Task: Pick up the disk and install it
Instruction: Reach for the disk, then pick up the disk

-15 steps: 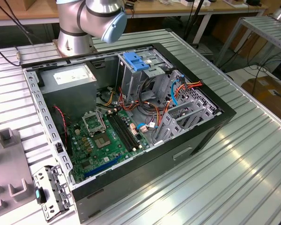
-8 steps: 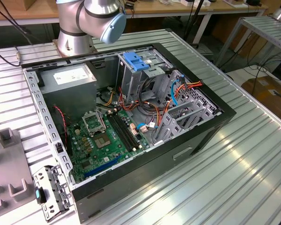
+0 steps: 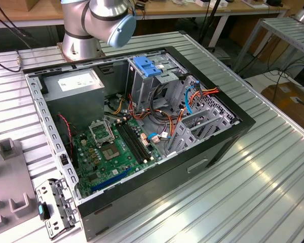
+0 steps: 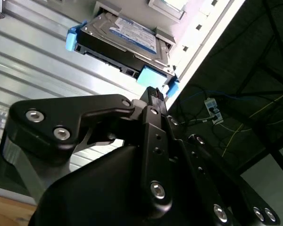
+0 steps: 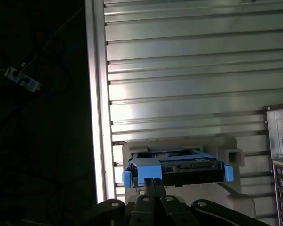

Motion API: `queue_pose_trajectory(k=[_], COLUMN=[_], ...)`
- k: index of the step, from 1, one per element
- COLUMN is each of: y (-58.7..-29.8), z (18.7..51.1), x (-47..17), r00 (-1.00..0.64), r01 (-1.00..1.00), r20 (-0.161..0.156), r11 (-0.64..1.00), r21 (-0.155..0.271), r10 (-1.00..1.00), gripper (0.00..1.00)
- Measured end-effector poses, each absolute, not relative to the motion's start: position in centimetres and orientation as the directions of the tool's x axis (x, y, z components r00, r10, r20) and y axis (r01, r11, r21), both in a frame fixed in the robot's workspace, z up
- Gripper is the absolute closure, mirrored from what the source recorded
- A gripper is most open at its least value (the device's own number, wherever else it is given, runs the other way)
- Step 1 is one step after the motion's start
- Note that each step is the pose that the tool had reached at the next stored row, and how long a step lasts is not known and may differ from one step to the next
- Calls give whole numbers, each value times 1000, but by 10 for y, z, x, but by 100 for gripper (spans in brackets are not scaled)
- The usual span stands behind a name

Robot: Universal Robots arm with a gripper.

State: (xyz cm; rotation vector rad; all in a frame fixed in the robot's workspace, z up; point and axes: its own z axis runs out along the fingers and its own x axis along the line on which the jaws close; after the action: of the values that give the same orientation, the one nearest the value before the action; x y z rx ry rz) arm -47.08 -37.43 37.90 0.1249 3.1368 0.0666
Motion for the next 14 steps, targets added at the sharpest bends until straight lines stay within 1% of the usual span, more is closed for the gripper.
queue_pose_trajectory(k=[14], y=[-374], z=[379], x=[-471], r00=[-997], r01=[79], r20=[0], r11=[996], r21=[42], r10=[79], gripper=[89])
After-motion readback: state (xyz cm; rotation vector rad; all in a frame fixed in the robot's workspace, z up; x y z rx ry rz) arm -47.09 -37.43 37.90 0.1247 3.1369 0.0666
